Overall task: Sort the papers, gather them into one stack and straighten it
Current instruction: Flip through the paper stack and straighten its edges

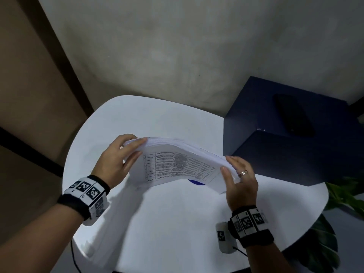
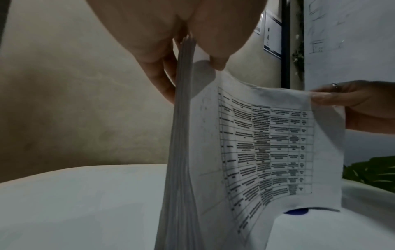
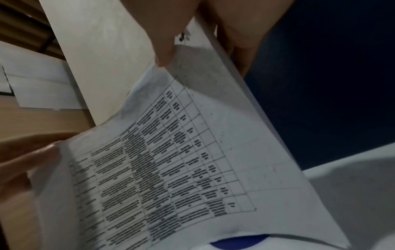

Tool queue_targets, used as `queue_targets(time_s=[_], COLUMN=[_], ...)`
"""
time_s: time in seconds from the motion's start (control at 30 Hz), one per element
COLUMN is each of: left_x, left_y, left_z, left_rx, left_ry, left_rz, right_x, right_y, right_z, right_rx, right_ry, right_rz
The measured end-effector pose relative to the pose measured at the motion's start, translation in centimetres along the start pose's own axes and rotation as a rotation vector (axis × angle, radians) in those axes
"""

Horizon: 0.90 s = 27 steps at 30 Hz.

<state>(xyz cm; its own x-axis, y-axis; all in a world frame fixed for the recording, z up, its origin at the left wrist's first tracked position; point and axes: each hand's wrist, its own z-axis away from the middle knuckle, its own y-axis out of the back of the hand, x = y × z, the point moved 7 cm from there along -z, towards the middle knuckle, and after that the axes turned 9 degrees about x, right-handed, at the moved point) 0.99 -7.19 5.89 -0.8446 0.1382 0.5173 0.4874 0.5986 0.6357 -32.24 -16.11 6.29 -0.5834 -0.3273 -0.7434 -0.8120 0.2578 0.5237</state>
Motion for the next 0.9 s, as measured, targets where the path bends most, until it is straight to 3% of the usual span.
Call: queue_targets(time_s=[0.2, 0.33, 0.57, 0.67, 0.73, 0.83, 0.9], left_x=[0.2, -0.1, -0.3, 0.2, 0.0, -1.4, -1.7], left_y=[-0.1, -0.1, 0.1, 1.1, 1.0, -0.5, -1.0], left_z=[-0.7, -1.0, -2.5, -2.8, -2.7, -1.7, -1.5], left_rx=[-0.039, -0.071, -0.218, -0.222, -0.302, -0.508, -0.543], left_ry=[-0.093, -0.142, -0.036, -0.083, -0.073, 0.077, 0.099], left_rz=[-0.093, -0.145, -0.091, -0.095, -0.116, -0.184, -0.204], right_x=[-0.4, -0.1, -0.3, -0.8, -0.8, 0.0, 0.1], right_y=[0.0, 0.3, -0.5, 0.5, 0.9, 0.4, 0.4], right_z=[0.2, -0.3, -1.5, -2.3, -2.6, -2.0, -1.9], right_rx=[-0.006, -0.033, -0.235, -0.244, -0.271, -0.355, -0.345], right_ry=[0.153, 0.097, 0.097, 0.095, 0.071, -0.013, -0.024], right_rz=[0.153, 0.148, 0.241, 0.226, 0.208, 0.217, 0.223])
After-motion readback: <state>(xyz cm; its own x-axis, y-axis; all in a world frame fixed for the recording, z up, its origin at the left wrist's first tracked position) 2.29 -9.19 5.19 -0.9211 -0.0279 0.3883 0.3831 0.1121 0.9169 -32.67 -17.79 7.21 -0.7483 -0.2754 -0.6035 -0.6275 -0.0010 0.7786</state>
